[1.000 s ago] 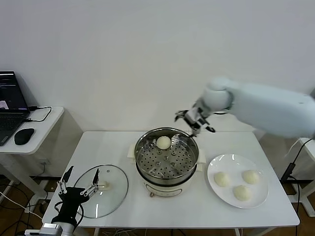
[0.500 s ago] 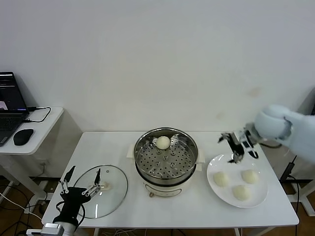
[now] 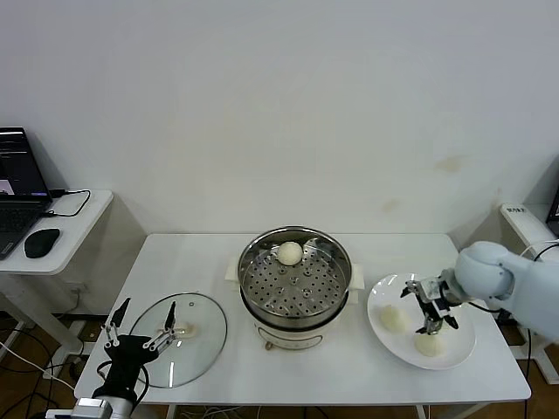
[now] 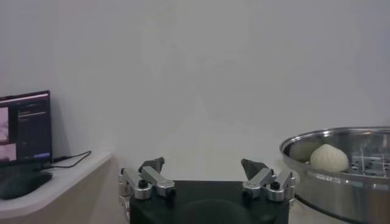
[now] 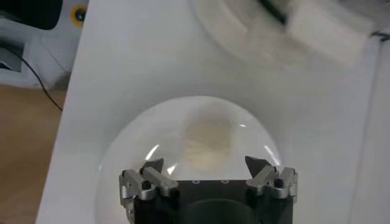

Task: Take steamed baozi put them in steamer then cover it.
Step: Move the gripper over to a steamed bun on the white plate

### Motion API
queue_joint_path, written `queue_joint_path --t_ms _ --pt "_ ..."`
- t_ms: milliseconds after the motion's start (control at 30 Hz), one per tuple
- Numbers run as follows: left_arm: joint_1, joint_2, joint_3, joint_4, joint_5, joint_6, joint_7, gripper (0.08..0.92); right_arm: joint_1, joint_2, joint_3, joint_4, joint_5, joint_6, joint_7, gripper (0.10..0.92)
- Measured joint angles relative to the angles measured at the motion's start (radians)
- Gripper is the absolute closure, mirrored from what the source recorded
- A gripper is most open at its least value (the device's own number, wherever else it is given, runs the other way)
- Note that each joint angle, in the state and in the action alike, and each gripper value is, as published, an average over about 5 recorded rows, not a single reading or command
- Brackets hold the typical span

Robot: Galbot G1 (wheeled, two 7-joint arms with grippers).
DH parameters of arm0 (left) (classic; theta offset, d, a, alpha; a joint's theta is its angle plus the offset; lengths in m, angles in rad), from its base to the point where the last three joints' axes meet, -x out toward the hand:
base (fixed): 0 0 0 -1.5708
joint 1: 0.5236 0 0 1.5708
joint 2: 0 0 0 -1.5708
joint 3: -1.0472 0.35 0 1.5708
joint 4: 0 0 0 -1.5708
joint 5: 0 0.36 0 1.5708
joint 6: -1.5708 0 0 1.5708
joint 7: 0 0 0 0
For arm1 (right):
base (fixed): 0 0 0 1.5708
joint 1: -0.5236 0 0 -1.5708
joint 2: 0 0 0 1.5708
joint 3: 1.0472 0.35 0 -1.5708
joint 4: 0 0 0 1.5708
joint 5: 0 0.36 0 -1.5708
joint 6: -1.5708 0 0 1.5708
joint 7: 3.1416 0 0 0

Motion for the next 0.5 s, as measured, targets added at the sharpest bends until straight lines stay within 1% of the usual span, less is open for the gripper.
queue_joint_path --t_ms 500 --pt "0.002 0.0 -0.013 0.003 0.0 -0.001 0.001 0.177 -0.132 0.092 0.117 -0.128 -0.043 -0.003 0.03 0.203"
